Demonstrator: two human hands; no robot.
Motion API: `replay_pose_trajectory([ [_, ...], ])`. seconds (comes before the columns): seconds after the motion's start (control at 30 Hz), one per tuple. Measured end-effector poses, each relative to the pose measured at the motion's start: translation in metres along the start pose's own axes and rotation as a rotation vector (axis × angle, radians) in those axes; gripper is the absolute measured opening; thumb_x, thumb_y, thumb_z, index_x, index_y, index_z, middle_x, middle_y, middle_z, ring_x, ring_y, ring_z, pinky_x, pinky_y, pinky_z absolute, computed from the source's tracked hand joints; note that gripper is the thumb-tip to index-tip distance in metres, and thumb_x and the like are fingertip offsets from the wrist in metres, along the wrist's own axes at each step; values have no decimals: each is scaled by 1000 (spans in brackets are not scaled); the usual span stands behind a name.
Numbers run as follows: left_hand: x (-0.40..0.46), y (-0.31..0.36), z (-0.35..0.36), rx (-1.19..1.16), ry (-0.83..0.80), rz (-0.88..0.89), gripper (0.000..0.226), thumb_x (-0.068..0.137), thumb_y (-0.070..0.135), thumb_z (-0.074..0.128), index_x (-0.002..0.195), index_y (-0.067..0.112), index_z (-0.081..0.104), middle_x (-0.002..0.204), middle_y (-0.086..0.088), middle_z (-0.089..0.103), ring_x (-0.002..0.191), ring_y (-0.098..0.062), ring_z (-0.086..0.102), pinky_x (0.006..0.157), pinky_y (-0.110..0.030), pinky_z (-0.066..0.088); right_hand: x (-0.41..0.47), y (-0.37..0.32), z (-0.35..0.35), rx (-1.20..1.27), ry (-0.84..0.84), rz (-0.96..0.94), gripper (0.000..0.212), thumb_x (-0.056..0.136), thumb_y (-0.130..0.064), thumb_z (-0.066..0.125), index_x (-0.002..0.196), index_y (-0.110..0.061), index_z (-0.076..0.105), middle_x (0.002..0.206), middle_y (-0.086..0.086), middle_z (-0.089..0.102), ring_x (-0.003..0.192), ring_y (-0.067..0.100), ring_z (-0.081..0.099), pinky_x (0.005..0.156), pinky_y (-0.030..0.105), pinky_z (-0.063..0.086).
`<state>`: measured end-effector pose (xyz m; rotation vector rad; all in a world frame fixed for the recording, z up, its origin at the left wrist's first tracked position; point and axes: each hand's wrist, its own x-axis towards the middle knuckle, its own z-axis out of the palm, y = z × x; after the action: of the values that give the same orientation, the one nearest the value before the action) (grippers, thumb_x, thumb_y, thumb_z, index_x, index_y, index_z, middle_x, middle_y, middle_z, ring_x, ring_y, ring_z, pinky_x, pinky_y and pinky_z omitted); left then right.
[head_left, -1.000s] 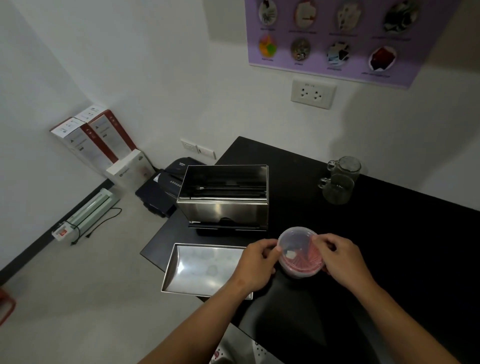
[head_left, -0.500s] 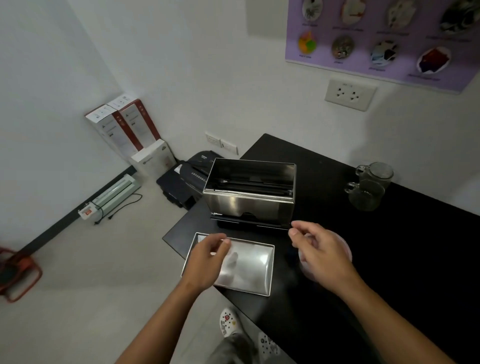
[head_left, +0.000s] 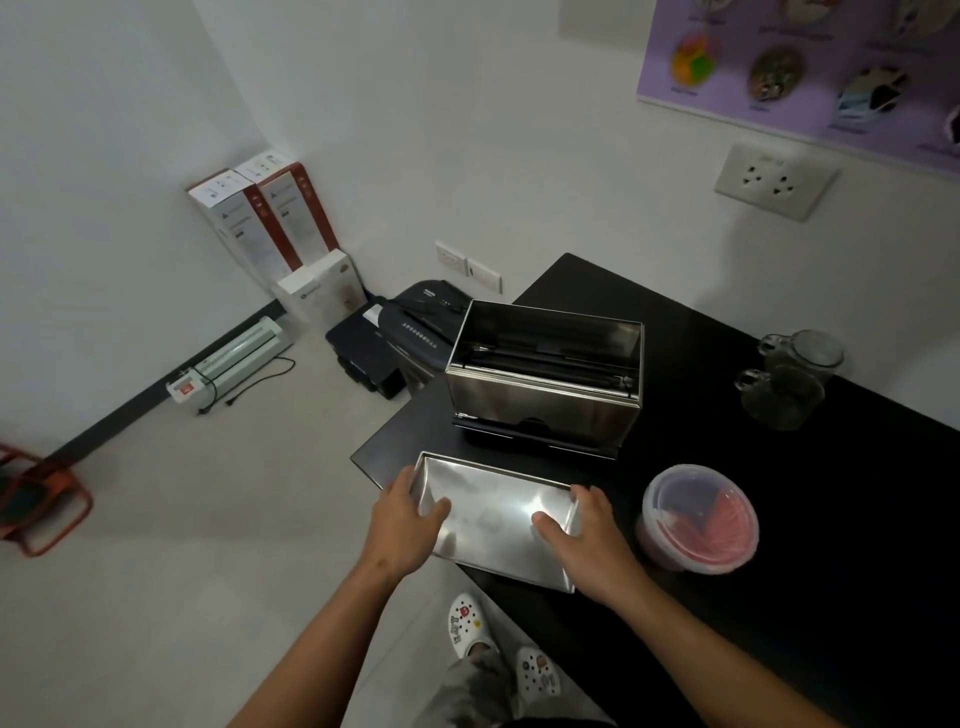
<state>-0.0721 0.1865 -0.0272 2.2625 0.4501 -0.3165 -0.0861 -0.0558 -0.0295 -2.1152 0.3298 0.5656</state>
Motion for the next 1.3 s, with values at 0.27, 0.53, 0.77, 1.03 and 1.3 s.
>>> replay_pose_trajectory([
  [0.27,-2,-6,-18,-82,-6,-23,22,96,15,68,115,24,61,105,5,70,96,-21,67,83,-30,46,-5,-19,-3,29,77,-3,66,97,-37,68,153,-12,44,163,4,37,149,20,39,119,31,30],
  [0.53,-8,24,-79,-211,204,27,27,104,16,55,101,34,73,88,15,76,82,-6,72,63,-20,50,-33,-71,-31,144,143,-210,63,96,-40,69,154,-31,44,164,-19,33,147,3,33,121,36,33],
  [0.77,3,73,-120,-271,192,144,23,106,18,54,103,31,73,91,9,78,79,-11,74,70,-39,60,-33,-115,-64,216,234,-304,70,94,-40,69,157,-38,38,163,-14,39,149,8,38,121,46,39],
  [1.03,43,111,-133,-491,61,126,29,105,8,55,106,28,75,87,10,82,72,-3,77,60,-16,57,-14,-143,-88,-142,257,-450,70,94,-49,67,156,-40,36,174,-16,0,156,2,4,118,31,19],
  [1.3,70,129,-141,-606,-100,-34,34,106,5,53,92,29,72,85,2,79,80,-20,67,72,-34,55,5,-124,-131,-314,89,-726,84,71,-85,65,144,-44,54,174,-18,-5,160,8,-14,123,45,14],
])
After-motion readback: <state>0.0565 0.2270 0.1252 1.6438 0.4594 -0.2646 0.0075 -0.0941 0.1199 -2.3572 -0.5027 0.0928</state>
